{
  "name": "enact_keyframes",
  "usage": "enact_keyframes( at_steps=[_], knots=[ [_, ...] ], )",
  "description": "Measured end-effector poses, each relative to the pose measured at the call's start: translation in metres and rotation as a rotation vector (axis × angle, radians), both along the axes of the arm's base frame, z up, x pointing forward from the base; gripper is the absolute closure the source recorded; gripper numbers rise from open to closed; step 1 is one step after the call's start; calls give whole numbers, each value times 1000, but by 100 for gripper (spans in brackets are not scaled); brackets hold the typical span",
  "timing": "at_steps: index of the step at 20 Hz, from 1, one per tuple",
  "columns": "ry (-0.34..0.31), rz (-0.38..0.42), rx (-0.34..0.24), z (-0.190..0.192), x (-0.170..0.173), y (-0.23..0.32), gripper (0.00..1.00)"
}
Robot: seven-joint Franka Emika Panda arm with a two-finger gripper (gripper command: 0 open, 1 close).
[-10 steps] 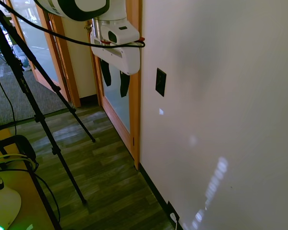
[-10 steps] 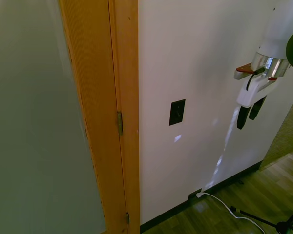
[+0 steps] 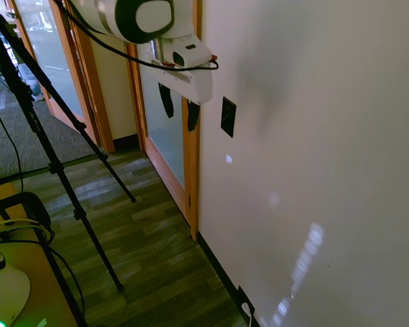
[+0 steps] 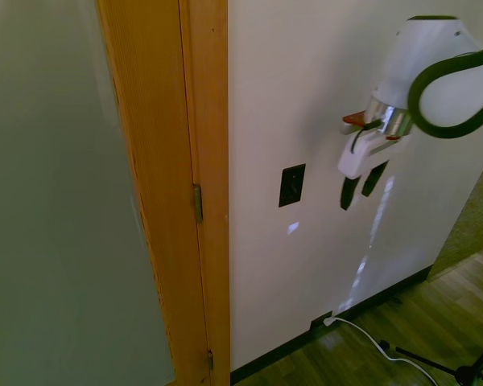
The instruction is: Turn on the light
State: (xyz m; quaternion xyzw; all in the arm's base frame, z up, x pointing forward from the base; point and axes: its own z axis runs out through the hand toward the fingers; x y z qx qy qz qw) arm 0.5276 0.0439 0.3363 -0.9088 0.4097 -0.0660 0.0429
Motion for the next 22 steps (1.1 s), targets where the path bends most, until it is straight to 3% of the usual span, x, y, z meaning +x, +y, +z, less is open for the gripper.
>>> enact_keyframes(
  at_steps=[4,7,8,13,17,22],
  knots=[
    [-71,-77,19,-35,61,2,0],
    [-114,-115,29,-57,86,13,0],
    [-127,-126,31,-61,87,15,100],
    [-201,-190,34,-64,88,16,100],
    [-261,-241,-7,-64,86,12,100],
    [-285,-265,-27,-63,84,21,100]
  ],
)
